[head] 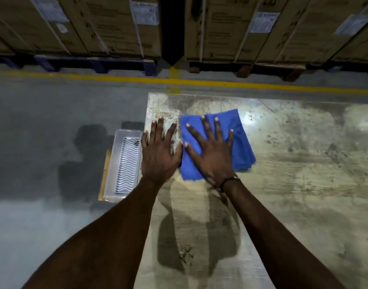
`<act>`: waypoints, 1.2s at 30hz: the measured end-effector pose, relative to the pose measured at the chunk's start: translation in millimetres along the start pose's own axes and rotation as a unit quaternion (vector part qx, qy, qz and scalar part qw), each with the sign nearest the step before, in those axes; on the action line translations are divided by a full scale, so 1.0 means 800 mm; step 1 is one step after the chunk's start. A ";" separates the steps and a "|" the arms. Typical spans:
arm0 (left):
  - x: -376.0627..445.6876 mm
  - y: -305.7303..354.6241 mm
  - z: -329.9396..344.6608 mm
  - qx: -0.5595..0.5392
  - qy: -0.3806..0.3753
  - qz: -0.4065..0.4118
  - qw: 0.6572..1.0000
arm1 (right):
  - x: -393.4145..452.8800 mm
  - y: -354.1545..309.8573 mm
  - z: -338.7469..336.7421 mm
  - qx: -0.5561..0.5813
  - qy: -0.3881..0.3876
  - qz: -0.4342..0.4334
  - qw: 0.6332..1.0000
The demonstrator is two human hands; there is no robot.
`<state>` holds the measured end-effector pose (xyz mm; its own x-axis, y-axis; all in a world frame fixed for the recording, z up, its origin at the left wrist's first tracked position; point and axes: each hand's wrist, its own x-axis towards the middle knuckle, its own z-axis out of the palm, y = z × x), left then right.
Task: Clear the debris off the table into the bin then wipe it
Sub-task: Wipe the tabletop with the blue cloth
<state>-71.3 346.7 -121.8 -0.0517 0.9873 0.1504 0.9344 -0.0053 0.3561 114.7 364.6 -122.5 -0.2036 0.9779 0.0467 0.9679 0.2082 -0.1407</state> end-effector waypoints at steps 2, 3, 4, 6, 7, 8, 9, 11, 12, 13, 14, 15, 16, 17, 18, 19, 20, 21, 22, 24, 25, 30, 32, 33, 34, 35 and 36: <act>0.000 0.002 -0.003 -0.001 -0.001 0.000 1.000 | -0.012 0.024 -0.007 -0.003 -0.005 0.011 1.000; 0.001 0.003 -0.005 -0.005 -0.008 -0.004 1.000 | -0.008 0.041 -0.009 -0.002 -0.004 0.030 1.000; 0.001 0.004 -0.006 -0.010 -0.014 -0.009 1.000 | 0.002 0.058 -0.011 0.003 -0.002 0.050 0.999; 0.001 0.007 -0.008 -0.009 -0.015 -0.015 1.000 | 0.043 0.077 -0.011 0.020 0.012 0.093 0.995; 0.001 0.007 -0.008 -0.007 -0.013 -0.015 1.000 | 0.068 0.078 -0.008 0.030 0.022 0.107 0.994; 0.001 0.007 -0.007 -0.007 -0.013 -0.014 1.000 | 0.091 0.070 -0.004 0.037 0.029 0.112 0.993; 0.002 0.006 -0.006 -0.006 -0.013 -0.012 1.000 | 0.110 0.057 0.000 0.043 0.034 0.111 0.992; 0.002 0.003 -0.003 0.001 -0.011 -0.011 1.000 | 0.130 0.022 0.007 0.041 0.023 0.076 0.996; 0.002 0.001 -0.001 0.003 -0.013 -0.011 1.000 | 0.126 0.007 0.009 0.030 0.017 0.044 0.998; 0.002 0.001 0.000 0.004 -0.015 -0.012 1.000 | 0.113 -0.001 0.009 0.017 0.013 0.007 1.000; 0.002 0.000 0.000 0.003 -0.014 -0.011 1.000 | 0.097 -0.003 0.006 0.006 0.009 -0.026 1.000; 0.001 0.001 -0.001 0.002 -0.012 -0.010 1.000 | 0.080 0.005 0.002 0.001 0.003 -0.041 0.999; 0.001 0.002 -0.002 0.001 -0.012 -0.010 1.000 | 0.064 0.019 0.000 -0.002 -0.002 -0.037 0.999; 0.001 0.003 -0.004 0.000 -0.014 -0.012 1.000 | 0.053 0.036 -0.005 -0.001 -0.008 -0.018 1.000; 0.001 0.004 -0.006 -0.003 -0.017 -0.014 1.000 | 0.050 0.055 -0.009 0.002 -0.011 0.008 1.000; 0.001 0.005 -0.007 -0.007 -0.020 -0.015 1.000 | 0.054 0.073 -0.012 0.009 -0.010 0.035 0.999; 0.002 0.006 -0.009 -0.012 -0.022 -0.016 1.000 | 0.068 0.086 -0.014 0.017 -0.007 0.059 0.998; 0.003 0.006 -0.009 -0.017 -0.025 -0.017 0.999 | 0.088 0.093 -0.015 0.025 -0.001 0.080 0.996; 0.003 0.006 -0.009 -0.020 -0.026 -0.018 0.999 | 0.109 0.094 -0.014 0.033 0.005 0.095 0.995; 0.003 0.006 -0.009 -0.022 -0.024 -0.018 0.999 | 0.143 0.076 -0.007 0.039 0.012 0.099 0.994; 0.002 0.006 -0.008 -0.021 -0.020 -0.018 0.999 | 0.151 0.061 -0.002 0.037 0.015 0.089 0.995; 0.001 0.003 -0.003 -0.011 -0.006 -0.012 1.000 | 0.059 0.022 -0.002 0.006 0.007 -0.030 1.000; 0.002 0.005 -0.003 -0.008 -0.010 -0.013 1.000 | 0.017 0.045 -0.008 0.002 -0.004 -0.025 1.000; 0.002 0.005 -0.004 -0.009 -0.012 -0.015 1.000 | 0.008 0.062 -0.010 -0.003 -0.008 -0.011 1.000; 0.002 0.006 -0.006 -0.010 -0.012 -0.017 1.000 | 0.010 0.079 -0.012 -0.006 -0.008 0.009 1.000; 0.002 0.007 -0.007 -0.011 -0.012 -0.018 1.000 | 0.020 0.096 -0.013 -0.003 -0.007 0.031 1.000; 0.001 0.008 -0.007 -0.012 -0.014 -0.018 1.000 | 0.035 0.108 -0.015 0.006 -0.002 0.054 0.999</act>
<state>-67.8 346.8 -114.0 -0.0748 0.9909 0.1119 0.9237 0.0266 0.3822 194.1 409.6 -121.8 -0.0993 0.9947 0.0266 0.9823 0.1022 -0.1568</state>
